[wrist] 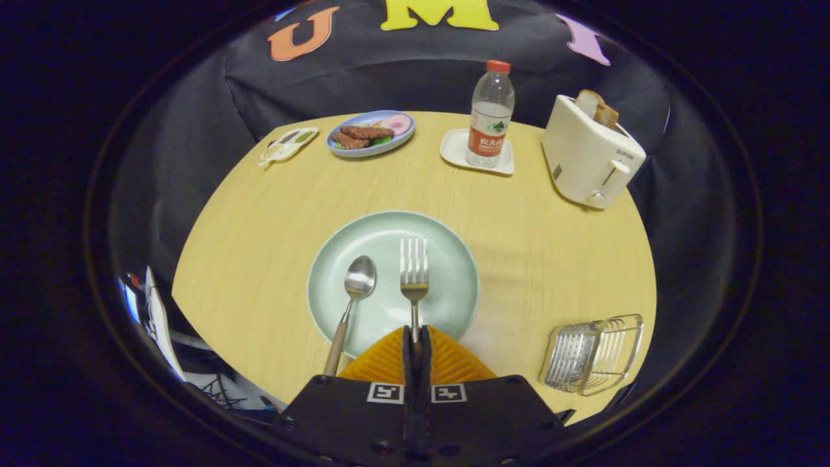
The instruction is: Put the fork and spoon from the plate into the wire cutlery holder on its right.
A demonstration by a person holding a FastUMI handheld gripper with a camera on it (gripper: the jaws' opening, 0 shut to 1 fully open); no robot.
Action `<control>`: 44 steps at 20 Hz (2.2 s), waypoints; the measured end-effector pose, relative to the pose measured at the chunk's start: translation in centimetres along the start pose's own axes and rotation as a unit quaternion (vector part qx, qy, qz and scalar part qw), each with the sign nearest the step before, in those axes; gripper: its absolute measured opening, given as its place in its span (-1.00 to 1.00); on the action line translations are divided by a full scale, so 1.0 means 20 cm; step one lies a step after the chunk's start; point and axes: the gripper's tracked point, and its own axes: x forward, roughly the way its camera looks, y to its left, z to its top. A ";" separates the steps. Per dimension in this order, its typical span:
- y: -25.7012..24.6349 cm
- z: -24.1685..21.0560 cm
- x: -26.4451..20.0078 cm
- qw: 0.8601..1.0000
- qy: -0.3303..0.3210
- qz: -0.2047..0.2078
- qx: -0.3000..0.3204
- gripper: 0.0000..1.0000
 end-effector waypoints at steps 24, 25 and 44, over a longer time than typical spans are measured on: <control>-0.86 -0.40 -0.39 0.974 0.170 -0.037 0.147 -0.89; -0.86 -0.37 -0.40 0.973 0.167 -0.036 0.153 -0.83; 0.05 0.12 -0.33 0.984 -0.178 0.003 0.023 0.90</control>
